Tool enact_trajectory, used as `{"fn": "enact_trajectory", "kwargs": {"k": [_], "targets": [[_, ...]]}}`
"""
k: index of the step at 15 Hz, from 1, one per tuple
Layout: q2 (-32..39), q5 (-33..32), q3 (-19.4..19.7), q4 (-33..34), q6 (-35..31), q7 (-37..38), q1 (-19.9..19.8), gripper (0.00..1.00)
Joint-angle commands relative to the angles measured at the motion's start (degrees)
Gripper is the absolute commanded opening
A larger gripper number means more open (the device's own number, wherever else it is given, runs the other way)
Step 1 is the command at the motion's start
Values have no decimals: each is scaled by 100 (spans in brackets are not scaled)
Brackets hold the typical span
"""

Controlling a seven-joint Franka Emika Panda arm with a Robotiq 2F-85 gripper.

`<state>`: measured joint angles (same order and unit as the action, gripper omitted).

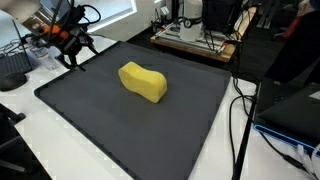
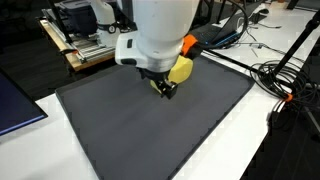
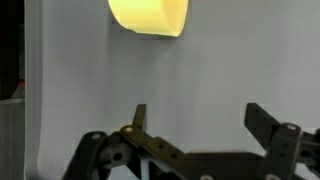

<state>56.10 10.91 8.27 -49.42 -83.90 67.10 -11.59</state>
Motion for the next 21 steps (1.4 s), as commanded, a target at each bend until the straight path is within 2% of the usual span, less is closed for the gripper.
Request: {"fn": "enact_trajectory", "kwargs": {"k": [1,4,6,10,12,17,21], "targets": [[-416,448,-227,-761,-740,-617,-322,100],[-821,828,-373,-1612,-1329,-1272,-538,100],[-1078,1044,-411,-2088,-1413,-1595,-649,100],[-1704,1295,-353,-3080,-1517,-2193,-723,100],[-1993,1406,-222,-3548,-1828,-2570,-655,100],[-2687,2277,-277,-4871,-3384,-3833,-727,100],[-3249,3263,-303,-6017,-4087,-5217,-761,100]]}}
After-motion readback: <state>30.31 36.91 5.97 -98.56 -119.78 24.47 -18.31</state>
